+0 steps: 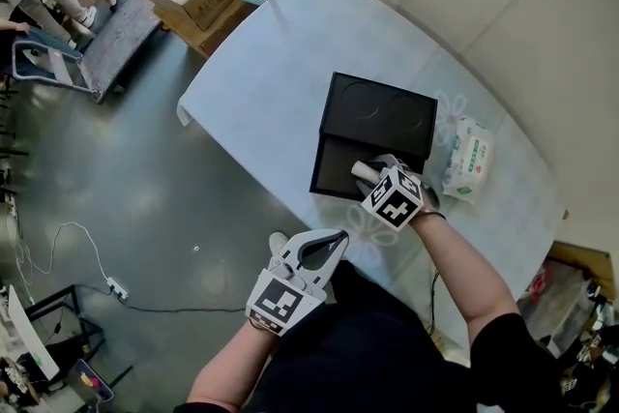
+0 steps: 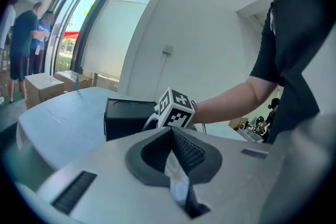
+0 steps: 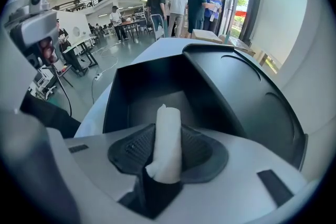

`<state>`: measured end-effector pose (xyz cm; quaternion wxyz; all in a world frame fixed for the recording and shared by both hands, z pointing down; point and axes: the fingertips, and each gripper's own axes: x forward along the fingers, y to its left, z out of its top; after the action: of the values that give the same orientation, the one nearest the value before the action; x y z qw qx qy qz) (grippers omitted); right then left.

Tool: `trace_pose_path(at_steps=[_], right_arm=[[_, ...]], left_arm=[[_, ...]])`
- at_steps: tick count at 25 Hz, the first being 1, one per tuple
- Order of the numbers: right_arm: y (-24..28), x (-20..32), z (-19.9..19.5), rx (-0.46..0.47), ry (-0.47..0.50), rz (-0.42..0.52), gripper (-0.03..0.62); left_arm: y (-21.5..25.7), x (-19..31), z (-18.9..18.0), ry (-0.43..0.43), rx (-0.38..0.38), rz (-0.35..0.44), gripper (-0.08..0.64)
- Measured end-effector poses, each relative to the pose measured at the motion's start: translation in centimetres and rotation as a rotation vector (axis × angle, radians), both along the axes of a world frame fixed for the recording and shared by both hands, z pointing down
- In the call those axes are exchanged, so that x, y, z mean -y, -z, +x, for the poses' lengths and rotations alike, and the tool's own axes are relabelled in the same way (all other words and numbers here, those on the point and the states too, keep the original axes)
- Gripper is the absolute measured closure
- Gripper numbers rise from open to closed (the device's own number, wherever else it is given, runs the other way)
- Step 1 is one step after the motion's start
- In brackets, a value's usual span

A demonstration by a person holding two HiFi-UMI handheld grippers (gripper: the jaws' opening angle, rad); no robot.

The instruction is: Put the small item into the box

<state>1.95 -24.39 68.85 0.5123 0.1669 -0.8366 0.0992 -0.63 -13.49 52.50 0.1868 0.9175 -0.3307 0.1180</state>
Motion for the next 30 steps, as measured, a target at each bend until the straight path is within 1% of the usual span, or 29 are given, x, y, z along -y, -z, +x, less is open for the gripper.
trace_pose_path(at_steps=[5, 8, 12, 15, 18, 21, 22, 25, 27, 30], right_arm=[[0.7, -0.1, 0.2, 0.021, -0.015, 0.006, 0.436], [1.9, -0.1, 0.3, 0.043, -0.031, 0.026, 0.433], [4.4, -0.3, 0.4, 0.092, -0.080, 0.053, 0.431], [6.5, -0.5, 0.8, 0.134, -0.136, 0.083, 0.431], [9.2, -0.8, 1.4, 0.211, -0.237, 0.127, 0.433], [12.6, -1.2, 2.0, 0.304, -0.351, 0.193, 0.435], [13.9, -1.2, 2.3, 0.334, -0.387, 0.222, 0.455], [17.7, -1.9, 2.9, 0.436, -0.505, 0.300, 0.567], [20.0, -2.8, 2.8, 0.527, -0.571, 0.324, 0.581], [23.1, -4.5, 2.5, 0.650, -0.640, 0.349, 0.583]], left_arm=[[0.4, 0.0, 0.2, -0.018, 0.004, 0.002, 0.552], [1.0, -0.2, 0.2, -0.030, 0.008, 0.013, 0.552], [2.2, -0.5, 0.0, -0.048, 0.013, 0.034, 0.552], [3.1, -0.8, -0.2, -0.065, 0.009, 0.049, 0.552], [3.9, -1.1, -0.5, -0.107, 0.014, 0.075, 0.552], [5.7, -1.3, -0.9, -0.127, -0.006, 0.083, 0.552], [6.3, -1.3, -1.1, -0.136, -0.014, 0.090, 0.551], [7.6, -1.4, -1.8, -0.176, -0.034, 0.125, 0.551], [8.2, -1.5, -2.5, -0.199, -0.052, 0.142, 0.552], [9.5, -1.5, -3.2, -0.214, -0.084, 0.146, 0.552]])
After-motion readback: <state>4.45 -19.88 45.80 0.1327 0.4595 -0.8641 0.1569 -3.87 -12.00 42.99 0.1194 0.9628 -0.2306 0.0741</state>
